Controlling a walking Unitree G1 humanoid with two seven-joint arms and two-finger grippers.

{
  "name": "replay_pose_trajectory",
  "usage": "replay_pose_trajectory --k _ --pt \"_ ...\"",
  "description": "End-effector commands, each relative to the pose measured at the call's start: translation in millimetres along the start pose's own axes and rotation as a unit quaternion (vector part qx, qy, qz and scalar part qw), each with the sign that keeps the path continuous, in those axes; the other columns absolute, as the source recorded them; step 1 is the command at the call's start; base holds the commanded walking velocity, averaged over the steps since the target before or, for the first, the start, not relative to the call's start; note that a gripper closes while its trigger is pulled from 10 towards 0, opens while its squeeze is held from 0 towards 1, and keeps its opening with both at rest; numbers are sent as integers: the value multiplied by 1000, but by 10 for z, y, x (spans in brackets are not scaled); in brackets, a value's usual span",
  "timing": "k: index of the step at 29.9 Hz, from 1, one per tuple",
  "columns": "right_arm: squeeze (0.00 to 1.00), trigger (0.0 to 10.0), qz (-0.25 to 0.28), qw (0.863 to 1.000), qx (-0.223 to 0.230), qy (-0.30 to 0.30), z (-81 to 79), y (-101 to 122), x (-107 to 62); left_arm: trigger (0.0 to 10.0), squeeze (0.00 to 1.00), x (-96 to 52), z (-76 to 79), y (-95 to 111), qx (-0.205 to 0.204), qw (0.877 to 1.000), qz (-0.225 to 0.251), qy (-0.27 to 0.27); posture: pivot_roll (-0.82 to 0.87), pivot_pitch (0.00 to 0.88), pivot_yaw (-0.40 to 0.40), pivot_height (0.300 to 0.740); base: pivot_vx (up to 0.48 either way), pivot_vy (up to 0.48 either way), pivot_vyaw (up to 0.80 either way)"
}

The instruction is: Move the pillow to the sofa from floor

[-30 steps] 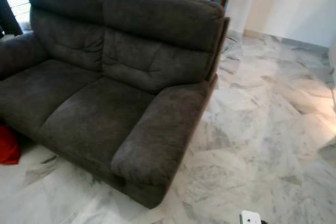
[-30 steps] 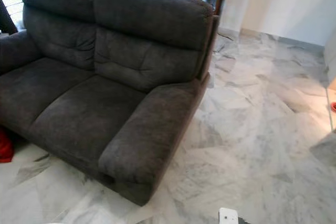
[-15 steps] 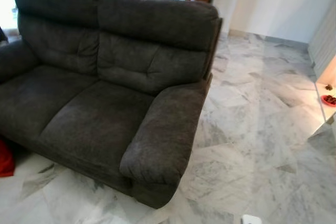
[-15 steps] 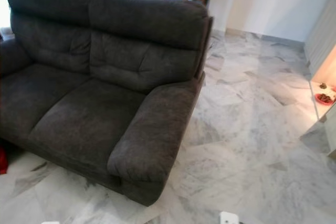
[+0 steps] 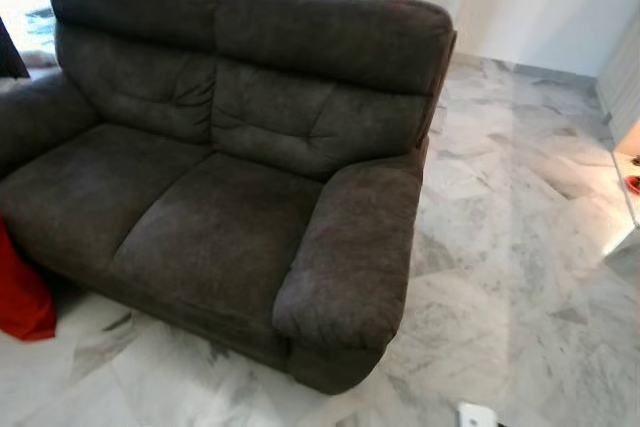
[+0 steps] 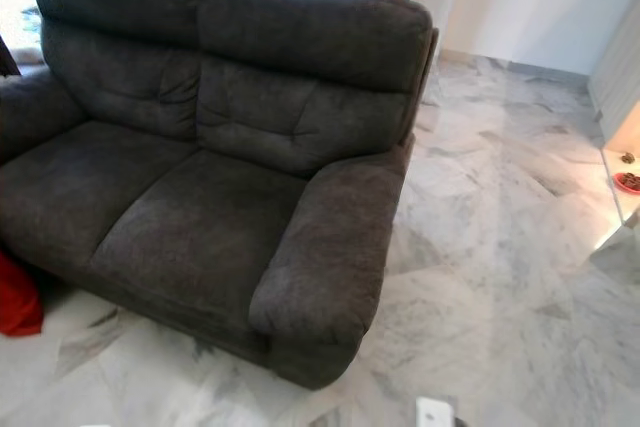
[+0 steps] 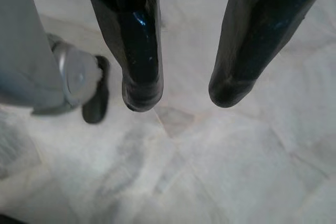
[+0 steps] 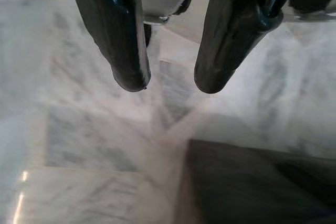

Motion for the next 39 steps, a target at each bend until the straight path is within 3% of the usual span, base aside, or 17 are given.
replay_pose_trajectory --k 1,39 --pt "0 10000 -10 1000 0 -14 103 -69 -23 10000 0 -4 31 -44 2 1000 -9 -3 36 61 -5 740 0 337 0" --pt "0 10000 -20 1000 -16 -13 106 -110 -29 10000 0 -5 36 -49 3 1000 -10 -5 30 39 4 740 0 366 0"
Point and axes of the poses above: a point about 5 cm out from each wrist's last joint towards the gripper, its own x axis pointing out of the wrist towards the gripper, its own y axis along the axis of the wrist's last joint, z = x × y, the point moved 1 cm from there along x, pointing out of the wrist towards the gripper, and after that the axes turned 4 degrees about -x, right-handed, at the moved point
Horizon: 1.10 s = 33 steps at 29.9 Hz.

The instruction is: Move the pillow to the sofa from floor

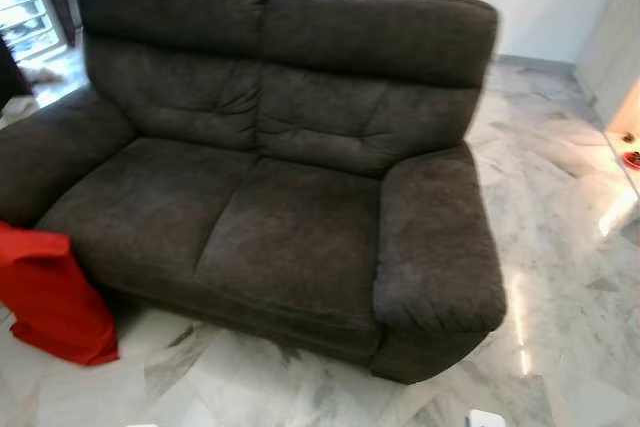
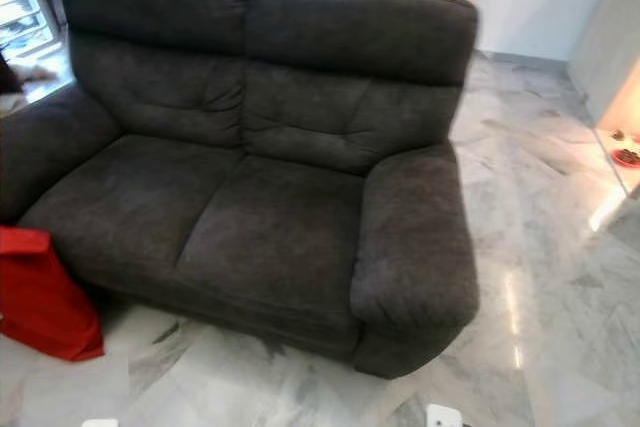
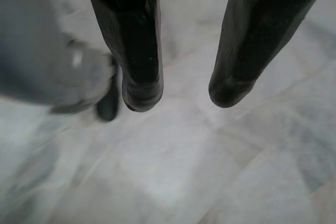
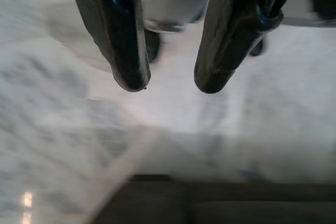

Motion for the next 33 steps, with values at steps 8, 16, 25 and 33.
replay_pose_trajectory --k 8,16,25,33 --pt "0 10000 -11 1000 0 -11 81 -76 -21 10000 0 -4 39 -42 0 1000 -8 -4 34 53 2 740 0 369 0" --pt "0 10000 -7 1000 -1 -9 65 -47 -15 10000 0 -5 38 -48 -3 1000 -9 -2 36 68 -1 740 0 369 0" --pt "0 10000 -5 1000 -3 -9 69 -33 -13 10000 0 -3 43 -43 -5 1000 -8 -2 39 75 -4 740 0 368 0" --pt "0 10000 -4 1000 -4 -8 68 -24 -11 10000 0 -2 47 -40 -7 1000 -8 -2 40 76 -5 740 0 369 0"
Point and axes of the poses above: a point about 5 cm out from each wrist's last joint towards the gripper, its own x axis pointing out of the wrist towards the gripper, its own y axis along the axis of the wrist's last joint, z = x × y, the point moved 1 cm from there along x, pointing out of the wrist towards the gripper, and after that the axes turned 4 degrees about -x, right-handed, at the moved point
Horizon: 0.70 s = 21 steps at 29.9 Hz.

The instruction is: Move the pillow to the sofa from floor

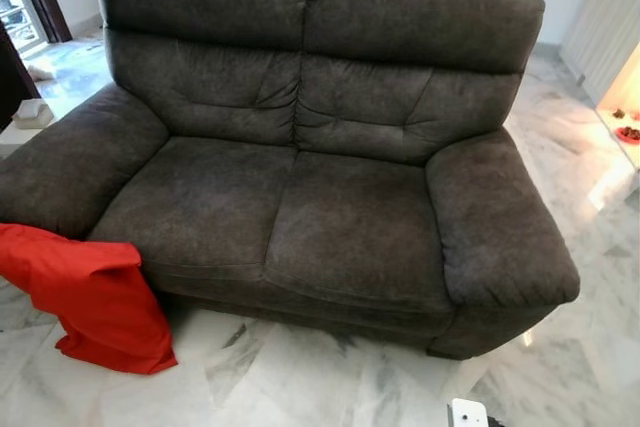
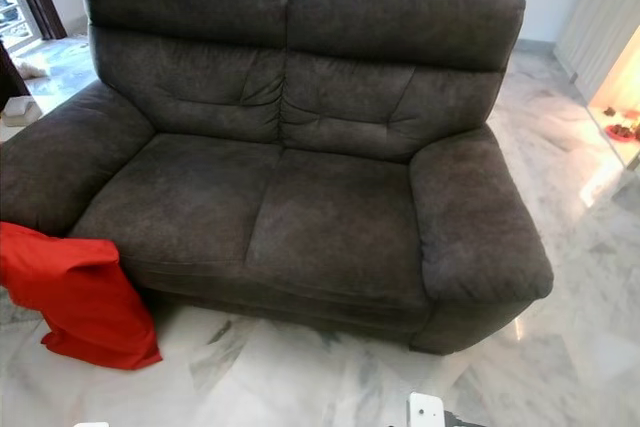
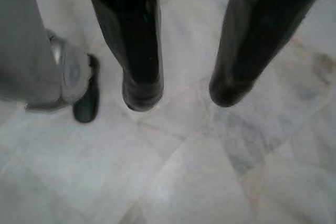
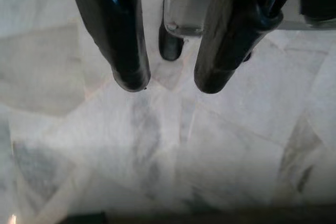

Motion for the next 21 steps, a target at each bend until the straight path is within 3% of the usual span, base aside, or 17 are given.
replay_pose_trajectory --k 1,21 --pt "0 10000 -2 1000 4 6 -52 -14 4 10000 0 -14 -67 -59 0 1000 -12 9 40 76 -5 740 0 368 0" --pt "0 10000 -4 1000 3 4 -44 -19 3 10000 0 -14 -69 -60 0 1000 -13 9 40 83 -5 740 0 369 0"
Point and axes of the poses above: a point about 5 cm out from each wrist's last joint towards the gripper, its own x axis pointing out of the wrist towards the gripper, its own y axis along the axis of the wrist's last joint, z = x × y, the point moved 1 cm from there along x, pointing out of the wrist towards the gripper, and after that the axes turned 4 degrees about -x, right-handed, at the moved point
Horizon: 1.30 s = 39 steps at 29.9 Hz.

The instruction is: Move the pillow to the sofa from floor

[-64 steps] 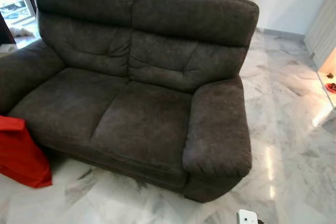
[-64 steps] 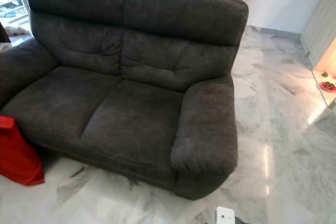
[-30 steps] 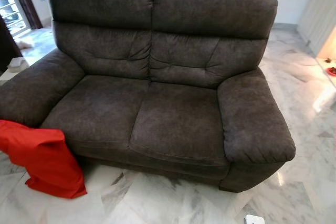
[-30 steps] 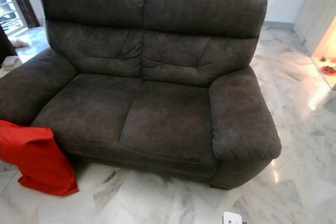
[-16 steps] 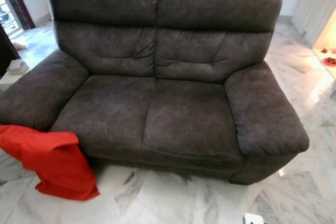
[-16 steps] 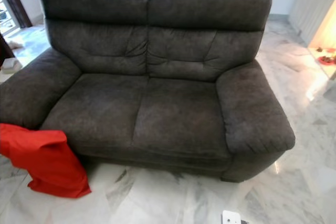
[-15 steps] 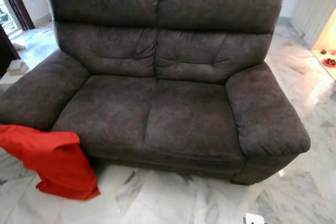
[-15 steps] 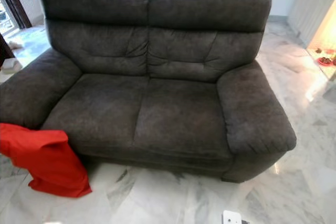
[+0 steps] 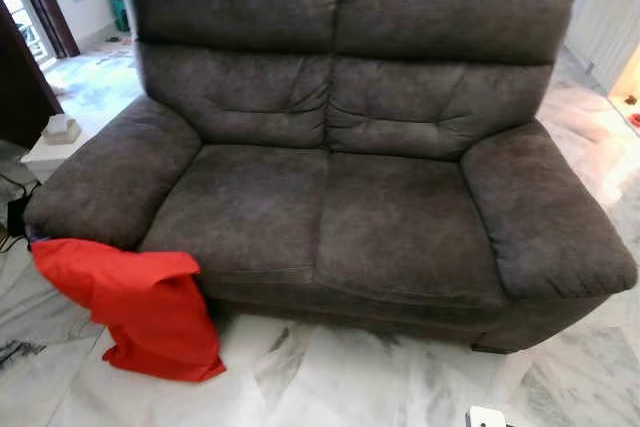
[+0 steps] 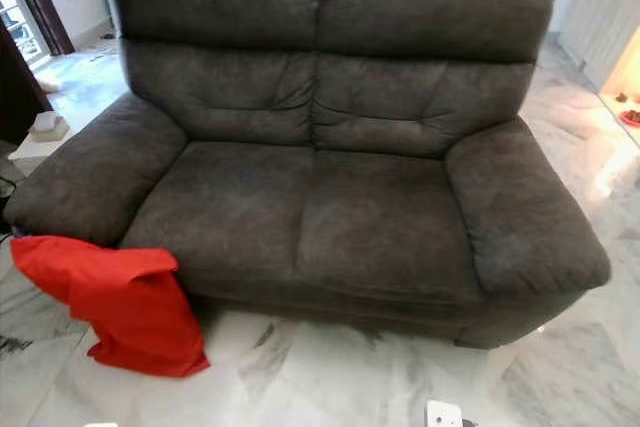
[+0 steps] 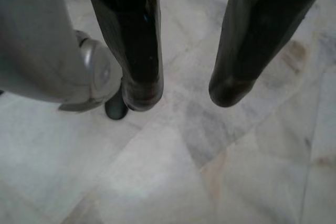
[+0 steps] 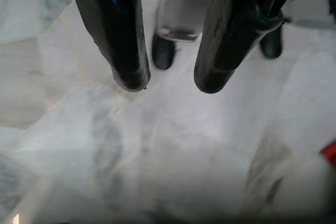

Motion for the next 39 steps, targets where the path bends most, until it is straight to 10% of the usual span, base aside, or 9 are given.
replay_pose_trajectory --k 1,39 --pt "0 10000 -1 1000 2 2 -17 2 3 10000 0 -16 -35 -85 1 1000 -16 4 41 86 -4 740 0 371 0" --pt "0 10000 1 1000 1 5 -20 9 3 10000 0 -15 -19 -81 -1 1000 -15 4 68 97 -18 740 0 370 0"
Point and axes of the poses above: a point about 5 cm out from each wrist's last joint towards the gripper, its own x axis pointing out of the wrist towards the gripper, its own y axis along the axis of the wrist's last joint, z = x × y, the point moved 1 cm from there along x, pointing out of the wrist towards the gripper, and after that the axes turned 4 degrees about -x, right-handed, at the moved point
